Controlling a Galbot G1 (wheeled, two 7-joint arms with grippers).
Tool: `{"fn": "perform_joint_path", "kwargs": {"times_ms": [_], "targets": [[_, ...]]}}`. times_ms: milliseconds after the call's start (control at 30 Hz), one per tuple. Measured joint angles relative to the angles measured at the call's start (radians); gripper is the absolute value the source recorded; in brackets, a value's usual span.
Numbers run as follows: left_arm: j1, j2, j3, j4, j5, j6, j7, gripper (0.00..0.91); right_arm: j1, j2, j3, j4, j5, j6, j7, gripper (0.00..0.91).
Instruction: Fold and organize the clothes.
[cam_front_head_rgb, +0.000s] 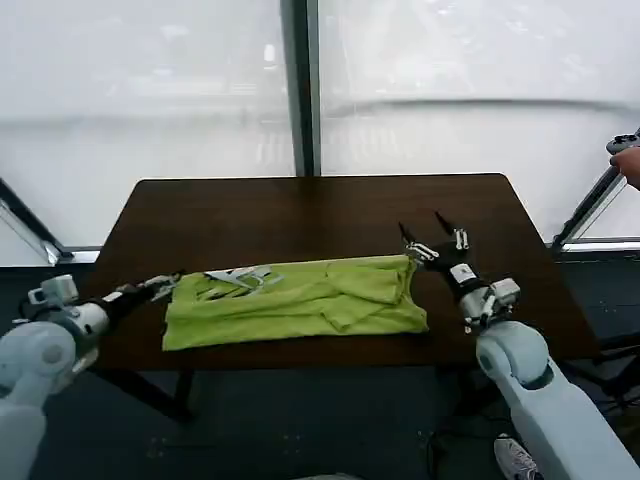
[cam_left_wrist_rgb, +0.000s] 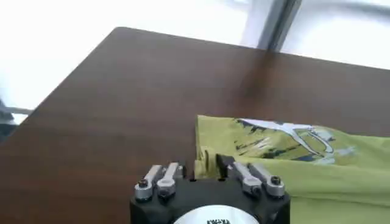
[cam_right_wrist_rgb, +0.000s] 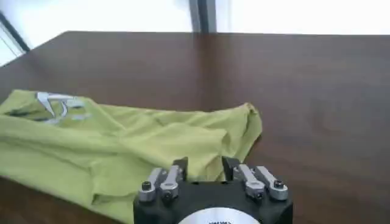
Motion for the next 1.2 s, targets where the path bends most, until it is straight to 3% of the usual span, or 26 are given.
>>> {"fn": "perform_joint_path", "kwargs": {"times_ms": [367, 400, 433, 600, 867, 1200], "targets": [[0.016, -0.019, -0.037, -0.027, 0.041, 0.001, -0.009, 0.049, -0.055, -0.004, 0.041, 0.036, -0.019, 0.0, -0.046, 0.0], [0.011, -0.019, -0.037, -0.022, 0.04, 0.001, -0.009, 0.809, -0.059, -0.004, 0.051, 0.042, -0.022, 0.0, -0.057, 0.098], [0.004, -0.02, -0.037, -0.016, 0.038, 0.002, -0.012, 0.878, -0.058, -0.001, 0.065, 0.043, -0.025, 0.0, -0.067, 0.878], [-0.039, -0.014, -0.035, 0.015, 0.045, 0.0, -0.016, 0.878, -0.021, 0.032, 0.115, 0.011, -0.08, 0.003, -0.09, 0.878], [-0.115, -0.019, 0.001, 0.064, 0.0, -0.01, -0.039, 0.878, 0.082, 0.151, 0.12, -0.121, -0.161, 0.072, -0.091, 0.878], [-0.215, -0.051, 0.096, 0.134, 0.029, -0.009, -0.037, 0.878, 0.131, 0.246, 0.102, -0.246, -0.211, 0.076, -0.095, 0.878]]}}
